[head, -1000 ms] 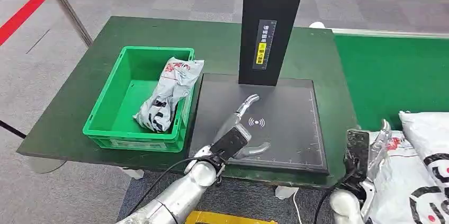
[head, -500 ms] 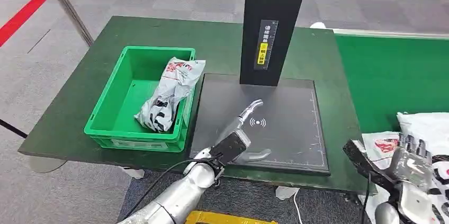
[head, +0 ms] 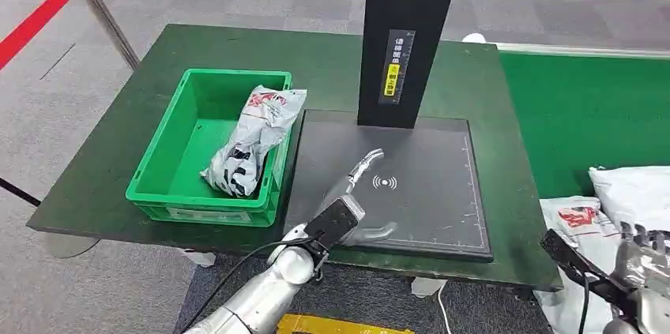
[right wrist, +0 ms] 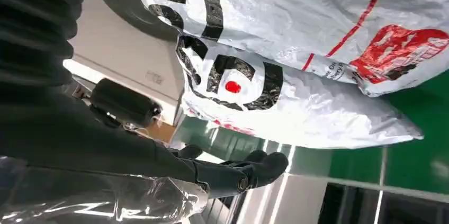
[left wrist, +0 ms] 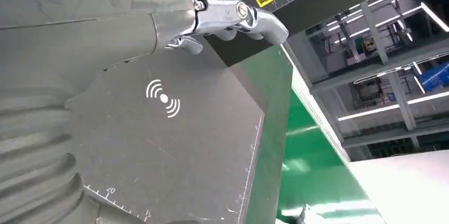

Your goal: Moved the parcel from conveyor to table for the left to box.

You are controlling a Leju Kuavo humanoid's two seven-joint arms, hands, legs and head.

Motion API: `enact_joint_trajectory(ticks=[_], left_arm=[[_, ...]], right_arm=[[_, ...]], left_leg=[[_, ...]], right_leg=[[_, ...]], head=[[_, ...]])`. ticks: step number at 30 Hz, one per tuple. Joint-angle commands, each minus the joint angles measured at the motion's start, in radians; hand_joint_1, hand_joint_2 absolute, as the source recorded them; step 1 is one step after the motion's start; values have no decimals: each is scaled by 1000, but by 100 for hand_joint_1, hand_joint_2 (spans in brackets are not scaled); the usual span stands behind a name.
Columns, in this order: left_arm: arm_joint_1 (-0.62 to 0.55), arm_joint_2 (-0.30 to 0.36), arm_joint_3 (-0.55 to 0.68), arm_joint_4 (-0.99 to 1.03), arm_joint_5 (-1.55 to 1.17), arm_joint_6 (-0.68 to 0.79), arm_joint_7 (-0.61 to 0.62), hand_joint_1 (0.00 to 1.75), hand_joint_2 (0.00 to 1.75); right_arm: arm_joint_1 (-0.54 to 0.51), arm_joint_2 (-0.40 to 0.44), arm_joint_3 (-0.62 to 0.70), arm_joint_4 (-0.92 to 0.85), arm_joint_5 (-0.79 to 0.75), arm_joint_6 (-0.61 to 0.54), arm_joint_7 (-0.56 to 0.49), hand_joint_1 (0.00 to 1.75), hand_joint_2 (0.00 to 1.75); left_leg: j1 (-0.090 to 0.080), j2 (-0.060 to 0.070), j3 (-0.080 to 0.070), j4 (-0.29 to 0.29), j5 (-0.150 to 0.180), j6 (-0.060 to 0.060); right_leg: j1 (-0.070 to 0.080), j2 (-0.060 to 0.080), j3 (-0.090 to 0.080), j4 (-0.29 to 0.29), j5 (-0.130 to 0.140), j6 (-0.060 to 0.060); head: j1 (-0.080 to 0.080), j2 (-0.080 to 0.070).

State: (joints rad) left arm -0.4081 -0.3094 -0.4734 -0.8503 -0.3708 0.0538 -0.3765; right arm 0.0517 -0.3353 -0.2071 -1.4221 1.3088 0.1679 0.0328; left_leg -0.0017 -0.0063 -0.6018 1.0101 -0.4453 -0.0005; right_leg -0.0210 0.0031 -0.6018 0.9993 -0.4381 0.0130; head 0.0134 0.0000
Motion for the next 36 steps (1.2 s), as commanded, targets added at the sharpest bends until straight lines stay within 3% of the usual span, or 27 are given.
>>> enact_joint_trajectory(ticks=[1, 9, 15, 25, 31, 32, 33, 34, 36], left_arm=[[40, 32, 23, 13, 13, -6, -9, 0, 175], [45, 35, 11, 6, 28, 4, -13, 0, 175], [44, 34, 7, 7, 32, 0, -13, 0, 175], [35, 35, -4, 56, 68, -17, -39, 0, 175], [40, 42, -3, 72, 78, -8, -52, 0, 175], [43, 43, -2, 72, 80, -8, -53, 0, 175], [51, 46, -3, 64, 79, 2, -59, 0, 175], [53, 47, -4, 61, 80, 1, -59, 0, 175], [54, 44, -3, 55, 82, 2, -60, 0, 175]], right_arm=[[-33, 0, -63, 154, -40, 17, -30, 0, 175], [-127, -10, -18, 346, -49, 2, -42, 0, 175], [-129, -12, -8, 368, -51, 7, -42, 0, 175], [-221, 35, 28, 690, -97, -58, -65, 0, 175], [-230, 85, 50, 771, -114, -76, -80, 0, 175], [-231, 90, 53, 776, -116, -77, -82, 106, 175], [-238, 101, 49, 785, -143, -103, -112, 106, 175], [-242, 106, 52, 786, -150, -106, -116, 175, 175], [-252, 116, 50, 779, -166, -110, -126, 175, 175]], left_leg=[[1, 2, 6, -4, -1, -1], [1, 4, 5, -3, -1, -1], [1, 2, 3, -2, -1, 0], [2, 3, 5, -3, -1, 0], [3, 3, 7, -3, -1, -1], [3, 4, 7, -4, -1, -1], [3, 2, 5, -2, -1, 0], [3, 3, 7, -4, -1, -1], [4, 7, 11, -6, -1, -1]], right_leg=[[2, 1, 6, -4, 0, -2], [2, 3, 5, -4, 1, -1], [1, 1, 4, -2, 0, -1], [2, 2, 6, -4, 1, -1], [3, 2, 7, -5, 1, -1], [3, 2, 8, -6, 1, -2], [3, 1, 6, -4, 0, -1], [4, 2, 8, -6, 1, -1], [4, 5, 10, -8, 2, -2]], head=[[0, 0], [0, 0], [0, 0], [0, 0], [0, 0], [0, 0], [0, 0], [0, 0], [0, 0]])
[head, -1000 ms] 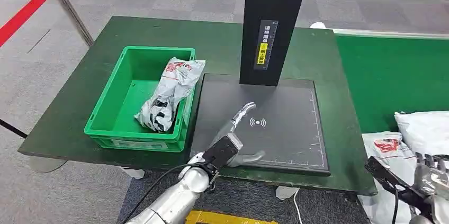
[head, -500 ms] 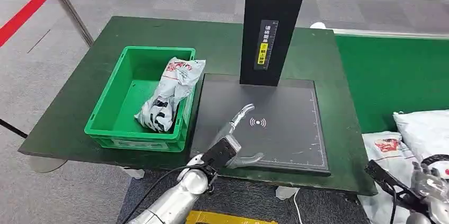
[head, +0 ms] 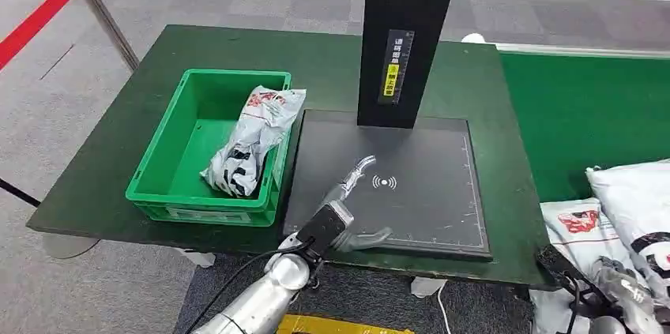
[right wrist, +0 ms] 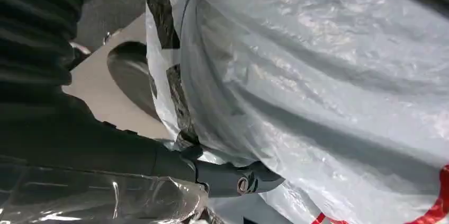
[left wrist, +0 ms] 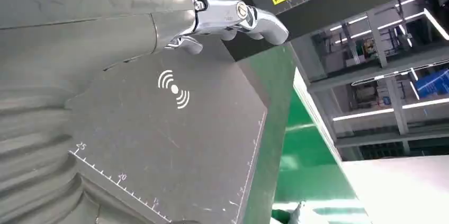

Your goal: Moved the parcel from conveyor to table for the left to box.

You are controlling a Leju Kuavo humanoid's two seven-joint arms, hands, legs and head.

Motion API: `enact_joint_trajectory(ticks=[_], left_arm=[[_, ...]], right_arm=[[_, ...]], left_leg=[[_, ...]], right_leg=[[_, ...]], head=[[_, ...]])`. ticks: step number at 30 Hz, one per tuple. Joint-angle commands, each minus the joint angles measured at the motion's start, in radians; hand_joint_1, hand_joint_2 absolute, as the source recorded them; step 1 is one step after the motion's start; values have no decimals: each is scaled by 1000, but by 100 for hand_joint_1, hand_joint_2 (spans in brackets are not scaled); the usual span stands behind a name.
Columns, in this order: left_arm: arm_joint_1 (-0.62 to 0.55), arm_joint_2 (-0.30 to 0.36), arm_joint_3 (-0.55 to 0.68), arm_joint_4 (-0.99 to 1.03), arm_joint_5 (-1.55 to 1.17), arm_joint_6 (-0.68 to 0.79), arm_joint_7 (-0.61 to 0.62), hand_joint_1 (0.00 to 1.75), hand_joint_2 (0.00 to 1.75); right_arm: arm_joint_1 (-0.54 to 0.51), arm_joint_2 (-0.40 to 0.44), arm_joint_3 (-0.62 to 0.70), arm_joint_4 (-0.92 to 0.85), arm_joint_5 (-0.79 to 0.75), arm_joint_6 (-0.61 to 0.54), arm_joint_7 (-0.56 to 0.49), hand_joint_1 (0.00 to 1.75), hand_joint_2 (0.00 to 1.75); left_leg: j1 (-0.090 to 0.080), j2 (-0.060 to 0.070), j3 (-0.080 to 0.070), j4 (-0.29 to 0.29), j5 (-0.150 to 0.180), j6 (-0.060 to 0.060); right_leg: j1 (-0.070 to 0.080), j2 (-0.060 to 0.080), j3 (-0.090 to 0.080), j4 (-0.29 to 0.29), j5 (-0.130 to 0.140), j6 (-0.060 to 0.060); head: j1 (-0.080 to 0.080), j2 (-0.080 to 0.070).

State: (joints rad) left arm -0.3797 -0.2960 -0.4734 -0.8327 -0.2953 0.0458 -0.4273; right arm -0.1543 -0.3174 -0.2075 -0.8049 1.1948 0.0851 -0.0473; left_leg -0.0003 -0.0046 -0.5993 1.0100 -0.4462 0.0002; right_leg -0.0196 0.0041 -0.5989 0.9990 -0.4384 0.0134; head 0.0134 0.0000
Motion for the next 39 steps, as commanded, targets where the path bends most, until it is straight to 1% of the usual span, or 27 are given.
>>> enact_joint_trajectory(ticks=[1, 5, 7, 10, 12, 15, 17, 22, 23, 24, 27, 29, 30, 33, 34, 35, 36, 39], left_arm=[[25, 30, -3, 36, 6, 11, -9, 0, 175], [25, 29, -2, 32, 6, 12, -8, 0, 175], [19, 25, -4, 30, 4, 11, -7, 0, 175], [12, 22, -10, 39, -3, 9, -4, 0, 175], [13, 22, -11, 42, -3, 10, -4, 0, 175], [14, 23, -12, 47, -12, 22, -8, 0, 175], [17, 23, -7, 48, -10, 21, -8, 0, 175], [20, 24, -4, 47, -15, 25, -7, 0, 175], [22, 24, -4, 48, -15, 25, -7, 0, 175], [25, 26, -4, 42, -16, 25, -7, 0, 175], [36, 33, 1, 25, -30, 32, -5, 0, 175], [36, 37, -3, 23, -42, 45, -7, 0, 175], [38, 38, -6, 19, -51, 56, -9, 0, 175], [45, 39, -4, 5, -49, 56, -7, 0, 175], [51, 40, -3, -4, -49, 58, -6, 0, 175], [53, 41, -2, -6, -51, 63, -4, 0, 175], [58, 45, -3, -12, -57, 71, -1, 0, 175], [66, 49, 2, -15, -58, 76, -6, 0, 175]], right_arm=[[-49, 100, 52, 161, -51, -26, -45, 175, 175], [-48, 101, 50, 153, -61, -28, -50, 175, 175], [-43, 114, 37, 133, -93, -32, -69, 175, 175], [-7, 121, 28, 73, -125, -26, -87, 175, 175], [1, 122, 28, 57, -129, -22, -86, 175, 175], [12, 122, 29, 34, -136, -14, -79, 175, 175], [16, 126, 29, 22, -155, 4, -91, 175, 175], [23, 122, 38, 10, -157, 7, -89, 175, 175], [23, 123, 38, 10, -157, 7, -89, 175, 175], [26, 122, 41, 4, -158, 7, -89, 175, 175], [33, 119, 46, -19, -195, 12, -107, 175, 175], [36, 130, 32, -59, -242, 2, -136, 175, 175], [51, 138, 20, -110, -265, -6, -139, 175, 175], [76, 144, 7, -185, -296, 15, -137, 175, 175], [92, 150, -11, -226, -340, 29, -165, 175, 175], [98, 151, -17, -243, -349, 30, -166, 175, 175], [112, 162, -40, -284, -405, 50, -192, 175, 175], [131, 184, -74, -357, -468, 61, -216, 175, 175]], left_leg=[[2, 4, 6, -3, -1, -1], [3, 5, 6, -2, 0, -1], [4, 5, 6, -1, -1, -1], [5, 7, 4, -5, 1, -1], [5, 8, 5, -1, -4, 0], [5, 12, 6, -3, -4, -1], [5, 13, 7, -3, -5, -2], [6, 14, 8, -3, -6, -4], [5, 13, 9, -6, -5, -4], [6, 15, 9, -3, -7, -5], [7, 15, 9, -3, -7, -5], [7, 16, 9, -2, -8, -5], [8, 16, 9, -3, -7, -5], [7, 17, 9, -4, -7, -6], [7, 17, 8, -3, -8, -6], [7, 18, 8, -4, -7, -6], [7, 18, 8, -4, -8, -6], [7, 20, 8, -2, -9, -7]], right_leg=[[3, 4, 5, -5, 1, -2], [3, 4, 6, -5, 2, -1], [4, 4, 8, -5, 2, -1], [5, 6, 11, -10, 4, -2], [6, 7, 15, -7, 2, -1], [6, 11, 15, -8, 2, -1], [7, 12, 15, -8, 2, -2], [9, 14, 16, -8, 2, -2], [9, 12, 16, -10, 2, -3], [10, 14, 16, -9, 2, -3], [10, 15, 16, -8, 1, -3], [10, 16, 16, -7, 1, -3], [11, 15, 15, -8, 1, -4], [10, 17, 14, -8, 1, -4], [11, 17, 14, -7, 1, -4], [11, 17, 14, -8, 1, -5], [10, 17, 13, -7, 0, -5], [10, 20, 12, -6, 0, -5]], head=[[0, 0], [0, 0], [0, 0], [0, 0], [0, 0], [0, 0], [0, 0], [0, 0], [0, 0], [0, 0], [0, 0], [0, 0], [0, 0], [0, 0], [0, 0], [0, 0], [0, 0], [0, 0]])
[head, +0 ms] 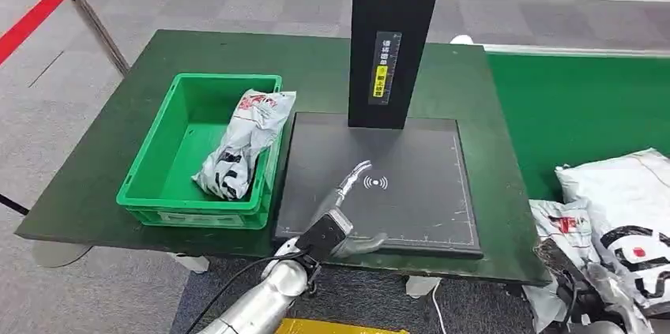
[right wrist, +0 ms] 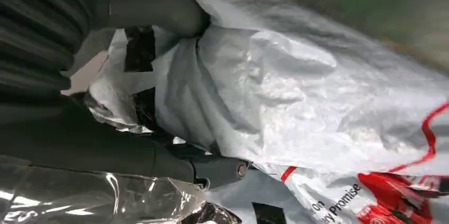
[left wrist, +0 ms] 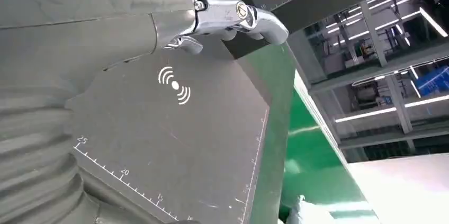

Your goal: Moved the parcel from conveyor to table for the left to box.

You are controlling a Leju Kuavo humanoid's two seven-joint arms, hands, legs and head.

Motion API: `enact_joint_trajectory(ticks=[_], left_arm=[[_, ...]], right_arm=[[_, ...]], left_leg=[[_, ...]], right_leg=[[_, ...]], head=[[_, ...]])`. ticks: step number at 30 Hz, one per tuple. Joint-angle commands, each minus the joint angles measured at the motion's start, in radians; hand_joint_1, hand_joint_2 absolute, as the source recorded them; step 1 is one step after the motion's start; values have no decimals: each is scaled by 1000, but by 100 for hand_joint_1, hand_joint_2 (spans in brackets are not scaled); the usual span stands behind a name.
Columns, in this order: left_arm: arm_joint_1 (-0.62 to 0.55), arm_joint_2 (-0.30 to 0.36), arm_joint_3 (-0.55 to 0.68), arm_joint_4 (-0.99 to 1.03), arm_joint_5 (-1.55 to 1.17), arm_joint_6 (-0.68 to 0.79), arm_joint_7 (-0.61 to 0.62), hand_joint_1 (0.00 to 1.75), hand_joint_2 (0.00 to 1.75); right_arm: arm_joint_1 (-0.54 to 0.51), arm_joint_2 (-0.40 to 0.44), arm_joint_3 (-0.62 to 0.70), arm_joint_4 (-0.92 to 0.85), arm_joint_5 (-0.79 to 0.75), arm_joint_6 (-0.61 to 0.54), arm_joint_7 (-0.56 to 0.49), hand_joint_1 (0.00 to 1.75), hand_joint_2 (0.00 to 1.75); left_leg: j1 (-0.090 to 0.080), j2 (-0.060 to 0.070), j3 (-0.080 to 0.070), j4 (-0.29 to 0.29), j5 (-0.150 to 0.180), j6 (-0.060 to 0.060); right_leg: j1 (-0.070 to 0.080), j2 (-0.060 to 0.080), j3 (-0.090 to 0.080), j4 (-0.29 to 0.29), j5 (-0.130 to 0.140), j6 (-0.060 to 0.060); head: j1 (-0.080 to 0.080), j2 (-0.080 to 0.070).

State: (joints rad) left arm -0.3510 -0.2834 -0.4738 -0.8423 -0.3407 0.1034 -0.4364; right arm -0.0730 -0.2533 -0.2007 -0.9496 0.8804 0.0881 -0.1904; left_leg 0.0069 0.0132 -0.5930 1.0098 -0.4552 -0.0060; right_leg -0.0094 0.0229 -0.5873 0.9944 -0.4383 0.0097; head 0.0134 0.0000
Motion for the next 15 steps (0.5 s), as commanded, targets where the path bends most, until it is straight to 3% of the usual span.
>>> enact_joint_trajectory(ticks=[1, 8, 15], left_arm=[[40, 37, 4, -9, -14, 18, 2, 0, 175], [31, 35, -1, 3, -16, 25, 4, 0, 175], [42, 33, 4, -19, -18, 27, 11, 0, 175]], right_arm=[[56, 135, -97, -248, -189, 65, -91, 175, 175], [63, 163, -138, -331, -304, 72, -112, 175, 175], [74, 165, -134, -404, -384, 95, -111, 175, 175]], left_leg=[[0, 2, 2, -3, 0, -1], [2, 11, 1, -2, -2, -4], [2, 10, 1, -2, -2, -5]], right_leg=[[0, 1, 0, -1, 0, -2], [-1, 11, -4, 1, 1, -6], [-1, 9, -6, 3, -1, -7]], head=[[0, 0], [0, 0], [0, 0]])
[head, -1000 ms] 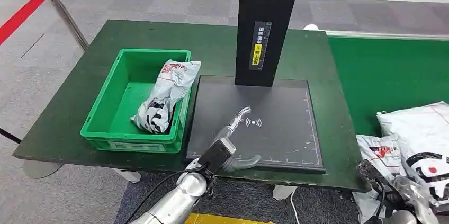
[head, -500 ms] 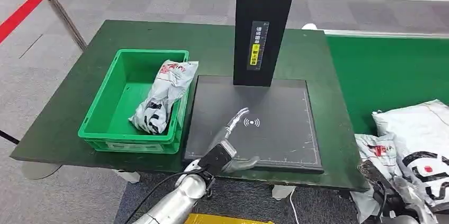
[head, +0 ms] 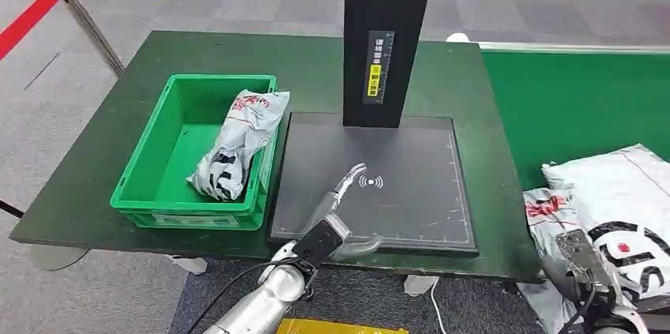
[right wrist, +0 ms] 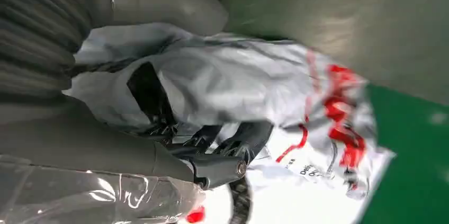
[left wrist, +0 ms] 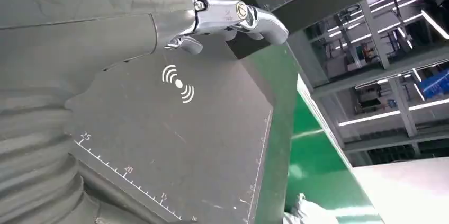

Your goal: Moved the parcel from conveyor to table for the left to box.

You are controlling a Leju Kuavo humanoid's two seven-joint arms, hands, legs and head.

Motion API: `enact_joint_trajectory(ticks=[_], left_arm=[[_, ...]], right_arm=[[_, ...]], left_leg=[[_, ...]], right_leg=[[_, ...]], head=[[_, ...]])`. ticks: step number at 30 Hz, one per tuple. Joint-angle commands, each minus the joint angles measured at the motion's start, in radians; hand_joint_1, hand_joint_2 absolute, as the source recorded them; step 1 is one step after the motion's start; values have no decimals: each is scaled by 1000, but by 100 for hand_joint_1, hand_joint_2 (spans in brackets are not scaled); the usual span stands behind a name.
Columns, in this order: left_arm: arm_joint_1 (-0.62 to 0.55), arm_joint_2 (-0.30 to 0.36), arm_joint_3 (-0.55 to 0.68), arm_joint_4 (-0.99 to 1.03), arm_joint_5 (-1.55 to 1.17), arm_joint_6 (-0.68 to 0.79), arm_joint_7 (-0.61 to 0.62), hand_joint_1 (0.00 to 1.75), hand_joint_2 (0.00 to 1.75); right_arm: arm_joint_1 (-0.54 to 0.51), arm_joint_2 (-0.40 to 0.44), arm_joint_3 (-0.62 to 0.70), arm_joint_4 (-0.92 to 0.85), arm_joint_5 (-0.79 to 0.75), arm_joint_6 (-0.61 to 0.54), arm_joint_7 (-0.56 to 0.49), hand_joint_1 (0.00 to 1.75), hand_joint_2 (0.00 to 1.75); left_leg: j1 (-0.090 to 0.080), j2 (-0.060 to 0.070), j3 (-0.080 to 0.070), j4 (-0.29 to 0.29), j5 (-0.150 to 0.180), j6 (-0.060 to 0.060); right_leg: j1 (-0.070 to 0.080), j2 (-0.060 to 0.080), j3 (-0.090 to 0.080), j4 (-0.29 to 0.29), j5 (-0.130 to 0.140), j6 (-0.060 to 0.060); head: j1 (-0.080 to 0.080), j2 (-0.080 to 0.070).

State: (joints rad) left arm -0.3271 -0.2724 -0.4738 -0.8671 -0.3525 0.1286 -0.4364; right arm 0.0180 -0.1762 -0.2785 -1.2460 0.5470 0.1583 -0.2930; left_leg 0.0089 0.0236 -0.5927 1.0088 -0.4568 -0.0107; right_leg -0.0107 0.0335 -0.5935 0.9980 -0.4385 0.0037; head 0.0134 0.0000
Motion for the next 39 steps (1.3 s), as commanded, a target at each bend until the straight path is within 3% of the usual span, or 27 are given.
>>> enact_joint_trajectory(ticks=[1, 9, 14, 18, 39], left_arm=[[18, 22, 4, 5, -6, 2, 11, 0, 175], [26, 21, 17, -2, -21, 3, 18, 0, 175], [26, 22, 21, 0, -21, 1, 18, 0, 175], [26, 23, 22, 2, -21, 2, 16, 0, 175], [26, 26, 18, 8, -19, 9, 7, 0, 175]], right_arm=[[-17, 88, -57, -107, -51, 25, -8, 175, 175], [4, 102, -79, -190, -142, 40, -35, 175, 175], [-4, 99, -80, -203, -151, 44, -35, 175, 175], [-8, 101, -79, -212, -157, 45, -41, 175, 175], [-91, 112, -17, -298, -239, -8, -33, 175, 175]], left_leg=[[0, -3, 1, -2, 1, 0], [-1, -5, 0, -1, 1, 1], [-1, -14, 8, -4, 2, 3], [-3, -15, 7, -2, 3, 5], [-5, -18, 4, -1, 4, 6]], right_leg=[[0, -4, 1, -1, 0, -1], [0, -6, 1, -1, -1, 1], [-1, -16, 4, -4, -3, 2], [-3, -18, 3, -2, -3, 3], [-5, -20, 2, -1, -3, 4]], head=[[0, 0], [0, 0], [0, 0], [0, 0], [0, 0]])
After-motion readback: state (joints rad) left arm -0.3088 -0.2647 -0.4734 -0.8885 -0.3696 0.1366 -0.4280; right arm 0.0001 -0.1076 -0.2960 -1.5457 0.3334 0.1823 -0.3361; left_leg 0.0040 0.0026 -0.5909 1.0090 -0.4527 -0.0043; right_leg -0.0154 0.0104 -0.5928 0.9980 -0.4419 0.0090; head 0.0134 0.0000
